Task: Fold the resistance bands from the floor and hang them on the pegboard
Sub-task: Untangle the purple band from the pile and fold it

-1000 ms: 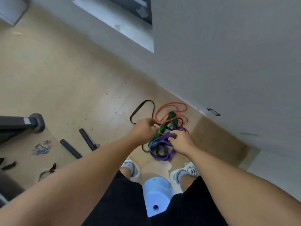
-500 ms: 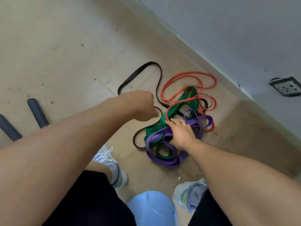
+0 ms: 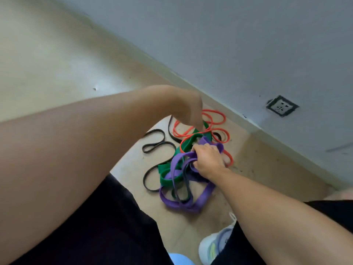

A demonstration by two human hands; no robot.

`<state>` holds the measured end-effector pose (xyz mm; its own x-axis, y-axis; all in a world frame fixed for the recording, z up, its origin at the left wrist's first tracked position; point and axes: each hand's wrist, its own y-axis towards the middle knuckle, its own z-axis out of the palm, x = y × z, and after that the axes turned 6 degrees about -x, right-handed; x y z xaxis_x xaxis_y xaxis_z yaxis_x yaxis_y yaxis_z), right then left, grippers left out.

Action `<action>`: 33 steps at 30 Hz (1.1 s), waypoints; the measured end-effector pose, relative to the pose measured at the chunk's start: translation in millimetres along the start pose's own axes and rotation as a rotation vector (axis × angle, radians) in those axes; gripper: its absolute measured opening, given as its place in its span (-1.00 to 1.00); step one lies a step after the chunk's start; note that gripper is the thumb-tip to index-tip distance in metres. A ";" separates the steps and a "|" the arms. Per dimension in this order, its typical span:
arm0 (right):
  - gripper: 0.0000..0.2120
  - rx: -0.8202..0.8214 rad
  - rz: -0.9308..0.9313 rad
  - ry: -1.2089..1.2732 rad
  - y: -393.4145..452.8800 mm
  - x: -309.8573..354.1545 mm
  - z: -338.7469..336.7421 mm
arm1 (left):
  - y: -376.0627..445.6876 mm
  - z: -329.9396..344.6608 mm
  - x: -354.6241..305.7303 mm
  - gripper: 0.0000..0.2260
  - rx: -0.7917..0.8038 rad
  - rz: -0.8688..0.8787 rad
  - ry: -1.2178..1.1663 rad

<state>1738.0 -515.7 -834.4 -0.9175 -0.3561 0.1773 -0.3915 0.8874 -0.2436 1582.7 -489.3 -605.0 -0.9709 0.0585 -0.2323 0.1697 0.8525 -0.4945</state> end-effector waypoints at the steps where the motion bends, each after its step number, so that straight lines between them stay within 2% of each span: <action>1: -0.76 -0.027 0.008 0.024 -5.4 -2.2 -11.7 | -8.2 1.0 -2.1 -0.48 -0.010 0.029 0.005; 6: -0.76 -0.200 0.019 0.303 -19.4 2.2 -108.8 | -45.4 10.8 5.0 -0.22 -0.099 -0.017 -0.222; 11: -0.80 -0.396 -0.116 0.266 -32.8 13.3 -241.0 | -67.7 -10.1 1.0 -0.10 -0.260 0.026 -0.415; 13: -0.81 -0.469 -0.164 0.283 -37.4 19.4 -283.0 | -69.6 -22.8 -2.8 -0.15 -0.283 0.107 -0.485; 16: -0.81 -0.569 -0.233 0.291 -38.7 29.2 -323.8 | -61.5 -43.2 -9.6 -0.54 -0.299 0.248 -0.586; 18: -0.75 -0.585 -0.245 0.265 -33.3 27.8 -333.4 | -46.1 -50.5 -10.7 -0.70 -0.351 0.310 -0.615; 20: -0.74 -0.590 -0.233 0.190 -23.8 15.7 -326.7 | -25.2 -47.9 -5.5 -0.74 -0.375 0.316 -0.607; 22: -0.82 -0.562 -0.200 0.127 -12.9 -4.5 -308.0 | -4.8 -34.8 4.8 -0.76 -0.361 0.298 -0.674; 23: -0.83 -0.500 -0.178 0.125 -9.1 -14.3 -296.4 | 4.1 -27.0 9.9 -0.76 -0.351 0.284 -0.717; 26: -0.70 -0.296 -0.130 0.178 -0.5 -33.9 -270.0 | 20.7 -14.0 14.4 -0.78 -0.301 0.283 -0.790; 30: -0.70 -0.408 -0.103 0.671 0.5 -27.2 -277.4 | 24.7 -21.4 10.3 -0.78 -0.358 0.313 -1.006; 33: -0.70 -0.487 -0.160 1.058 -8.0 -11.6 -291.5 | 19.1 -25.2 2.6 -0.71 -0.374 0.328 -1.124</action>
<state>1772.3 -433.3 -556.5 -0.2546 -0.2568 0.9323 -0.2185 0.9545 0.2032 1579.2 -459.8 -594.0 -0.1740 -0.0245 -0.9844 0.1398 0.9889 -0.0494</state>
